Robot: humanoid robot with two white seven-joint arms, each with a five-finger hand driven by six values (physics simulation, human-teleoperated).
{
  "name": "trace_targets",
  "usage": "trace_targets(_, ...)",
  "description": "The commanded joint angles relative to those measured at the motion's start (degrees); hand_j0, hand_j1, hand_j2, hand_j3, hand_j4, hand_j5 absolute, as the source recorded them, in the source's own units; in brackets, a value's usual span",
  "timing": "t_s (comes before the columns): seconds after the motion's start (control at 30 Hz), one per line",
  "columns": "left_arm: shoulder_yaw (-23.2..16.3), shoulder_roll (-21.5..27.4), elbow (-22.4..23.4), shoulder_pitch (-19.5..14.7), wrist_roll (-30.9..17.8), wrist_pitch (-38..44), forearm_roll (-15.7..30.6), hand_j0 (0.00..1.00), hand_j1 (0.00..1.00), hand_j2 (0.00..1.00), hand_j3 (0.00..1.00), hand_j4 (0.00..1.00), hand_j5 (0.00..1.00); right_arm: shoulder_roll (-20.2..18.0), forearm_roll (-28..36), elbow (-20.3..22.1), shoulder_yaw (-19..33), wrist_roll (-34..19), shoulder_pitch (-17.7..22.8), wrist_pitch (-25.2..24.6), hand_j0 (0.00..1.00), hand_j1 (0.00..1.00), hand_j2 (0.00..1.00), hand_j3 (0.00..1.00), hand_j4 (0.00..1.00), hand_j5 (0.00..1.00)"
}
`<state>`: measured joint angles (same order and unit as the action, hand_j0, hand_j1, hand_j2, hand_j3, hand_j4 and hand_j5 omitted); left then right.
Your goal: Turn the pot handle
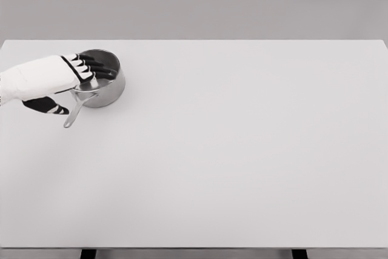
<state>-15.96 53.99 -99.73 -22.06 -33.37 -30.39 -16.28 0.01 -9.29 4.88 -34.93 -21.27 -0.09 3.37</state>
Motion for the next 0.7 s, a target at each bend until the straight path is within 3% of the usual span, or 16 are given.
trace_targets(0.0,-0.65,-0.73,-0.20,0.00,-0.20,0.15,-0.24,1.00,1.00,1.00,1.00,1.00,1.00,-0.01,0.06,0.04,0.03,-0.09,0.00,0.05,1.00,1.00,1.00,1.00,1.00,1.00)
trace_targets(0.23,-1.96,-2.31,-1.25,-0.70,-1.63,0.15,-0.06,1.00,1.00,1.00,1.00,1.00,1.00,-0.01,-0.02,-0.48,0.12,0.00,1.05,-0.39,1.00,1.00,1.00,1.00,1.00,1.00)
trace_targets(0.37,-10.04,-6.09,-1.25,-6.85,-1.63,0.15,0.02,1.00,1.00,1.00,1.00,1.00,1.00,-0.01,-0.02,-0.40,0.12,0.00,1.06,-0.39,1.00,1.00,1.00,1.00,1.00,1.00)
trace_targets(0.43,-10.75,-6.27,-1.25,-7.47,-1.63,0.15,0.20,1.00,1.00,1.00,1.00,1.00,1.00,-0.01,-0.02,-0.48,0.12,0.00,1.06,-0.39,1.00,1.00,1.00,1.00,1.00,1.00)
trace_targets(0.47,-13.65,-6.09,-0.73,-8.79,-1.63,0.15,0.37,1.00,1.00,1.00,1.00,1.00,1.00,-0.01,-0.02,-0.40,0.12,0.00,1.14,-0.39,1.00,1.00,1.00,1.00,1.00,1.00)
trace_targets(0.53,-18.22,-5.74,4.80,-10.45,-1.63,-2.91,0.46,1.00,1.00,1.00,1.00,1.00,1.00,-0.01,-0.02,-0.48,0.12,0.00,1.05,-0.39,1.00,1.00,1.00,1.00,1.00,1.00)
trace_targets(0.67,-18.75,-4.78,6.83,-11.95,-1.63,-4.61,0.03,1.00,1.00,1.00,1.00,1.00,1.00,-0.01,-0.02,-0.48,0.12,0.00,1.14,-0.39,1.00,1.00,1.00,1.00,1.00,1.00)
